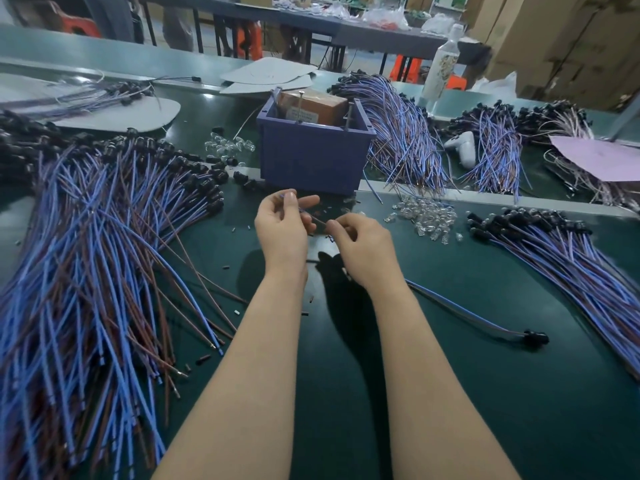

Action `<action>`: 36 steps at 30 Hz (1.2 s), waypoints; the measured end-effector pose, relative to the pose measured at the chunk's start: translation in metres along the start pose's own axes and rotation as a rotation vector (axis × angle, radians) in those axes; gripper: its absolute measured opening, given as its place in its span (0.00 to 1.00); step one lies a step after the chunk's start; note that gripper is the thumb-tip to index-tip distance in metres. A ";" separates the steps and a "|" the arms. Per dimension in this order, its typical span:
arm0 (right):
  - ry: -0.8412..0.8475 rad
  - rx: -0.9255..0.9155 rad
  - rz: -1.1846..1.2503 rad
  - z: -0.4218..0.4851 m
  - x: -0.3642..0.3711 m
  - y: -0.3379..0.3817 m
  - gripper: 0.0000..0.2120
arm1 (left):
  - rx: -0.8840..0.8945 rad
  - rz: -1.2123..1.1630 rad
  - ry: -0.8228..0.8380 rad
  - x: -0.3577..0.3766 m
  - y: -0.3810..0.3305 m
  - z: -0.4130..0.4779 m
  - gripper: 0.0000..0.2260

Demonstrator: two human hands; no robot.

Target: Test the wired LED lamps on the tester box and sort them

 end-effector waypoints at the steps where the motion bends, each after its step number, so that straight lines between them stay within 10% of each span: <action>1: 0.004 0.008 0.002 0.000 -0.001 -0.002 0.10 | 0.011 0.011 -0.019 -0.003 -0.001 0.000 0.08; 15: -0.199 0.059 0.005 0.001 -0.035 -0.017 0.11 | 0.034 0.224 -0.031 -0.010 0.000 0.004 0.08; 28: -0.018 0.059 -0.007 -0.001 -0.014 -0.013 0.09 | -0.054 0.136 0.192 0.020 0.009 -0.006 0.07; 36: -0.242 -0.179 0.164 -0.005 -0.033 0.015 0.18 | 0.139 0.465 0.430 0.045 0.001 -0.020 0.07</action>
Point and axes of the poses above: each hand's wrist, its own z-axis towards the middle knuckle, its own x-axis out of the palm, y = z × x, the point moved 9 cm from there along z, towards the middle knuckle, and after that the axes turned 6 degrees about z, right-handed, at the moved point
